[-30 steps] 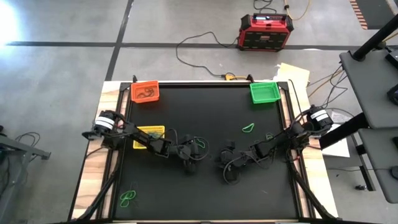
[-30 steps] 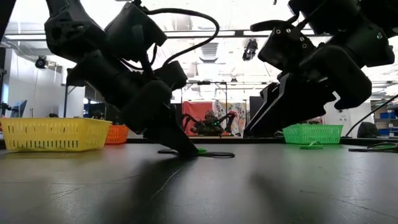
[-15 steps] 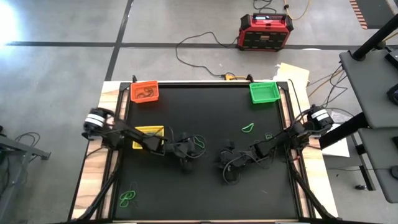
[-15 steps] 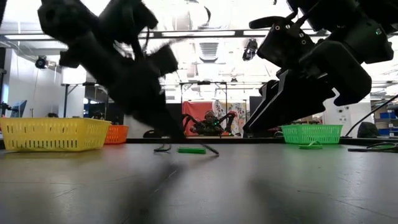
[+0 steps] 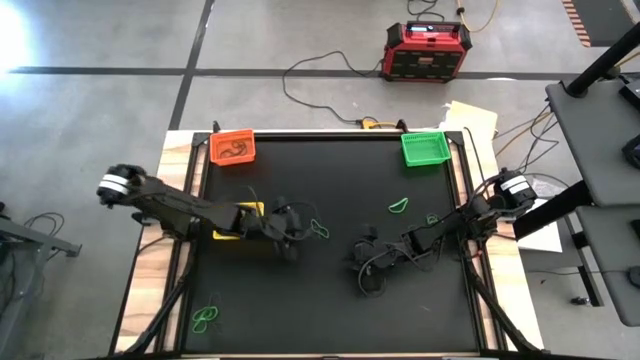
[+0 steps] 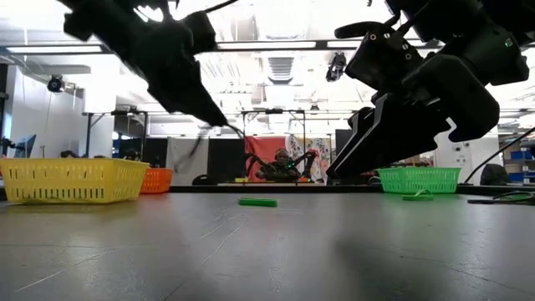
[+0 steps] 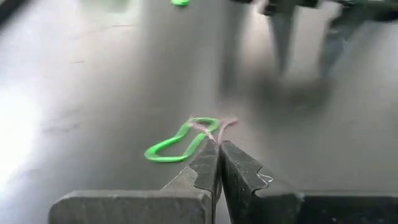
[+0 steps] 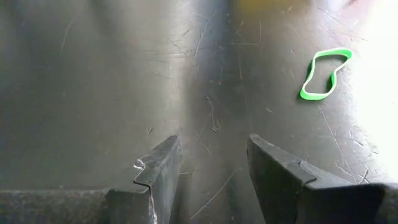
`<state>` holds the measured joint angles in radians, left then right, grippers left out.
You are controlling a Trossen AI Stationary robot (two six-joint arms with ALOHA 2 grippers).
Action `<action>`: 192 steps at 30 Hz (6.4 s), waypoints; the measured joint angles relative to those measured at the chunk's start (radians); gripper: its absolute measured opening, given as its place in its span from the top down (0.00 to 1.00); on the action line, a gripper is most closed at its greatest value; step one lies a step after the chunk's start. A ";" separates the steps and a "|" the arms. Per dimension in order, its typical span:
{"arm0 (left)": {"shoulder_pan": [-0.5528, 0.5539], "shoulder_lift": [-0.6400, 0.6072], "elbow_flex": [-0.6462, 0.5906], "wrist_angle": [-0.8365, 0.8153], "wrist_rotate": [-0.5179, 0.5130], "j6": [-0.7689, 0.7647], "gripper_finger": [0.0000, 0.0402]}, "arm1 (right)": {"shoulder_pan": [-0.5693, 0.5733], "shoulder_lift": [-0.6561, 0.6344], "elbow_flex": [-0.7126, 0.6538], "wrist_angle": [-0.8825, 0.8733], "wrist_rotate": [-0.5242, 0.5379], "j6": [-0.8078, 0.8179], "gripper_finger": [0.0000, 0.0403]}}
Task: Sort rubber bands into baskets
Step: Put the purple rubber band into the orange bin
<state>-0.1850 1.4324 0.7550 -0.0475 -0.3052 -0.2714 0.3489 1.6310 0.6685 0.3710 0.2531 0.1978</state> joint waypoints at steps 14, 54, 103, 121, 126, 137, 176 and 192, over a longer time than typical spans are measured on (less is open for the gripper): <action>0.562 -0.286 0.184 -0.721 -0.132 0.098 1.00 | 0.000 0.001 0.028 0.005 0.000 -0.053 0.56; 1.195 0.334 0.363 -0.731 0.082 0.281 1.00 | -0.002 0.002 0.028 -0.028 0.000 0.024 0.56; -0.928 -0.227 0.194 -0.723 -0.173 -1.322 0.38 | 0.262 0.121 0.292 -0.021 0.116 0.004 0.56; -0.891 -0.006 0.170 -0.984 0.291 -1.810 0.45 | 0.325 0.444 0.730 -0.223 0.106 0.038 0.56; -0.842 0.026 0.150 -0.957 0.308 -1.757 0.48 | 0.352 0.518 0.837 -0.293 0.106 0.036 0.56; -0.825 0.135 0.132 -0.827 0.414 -1.771 0.58 | 0.384 0.559 0.883 -0.291 0.124 0.035 0.56; -0.755 0.043 0.281 -1.026 -0.017 -1.479 1.00 | 0.332 0.553 0.896 -0.299 0.101 0.017 0.56; -0.122 -0.017 0.381 -0.944 -0.194 -0.544 1.00 | 0.165 0.283 0.839 -0.837 0.153 -0.142 0.57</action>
<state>-0.3075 1.4151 1.1364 -0.9918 -0.4990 -0.8153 0.5140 1.9140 1.5072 -0.4656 0.4066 0.0554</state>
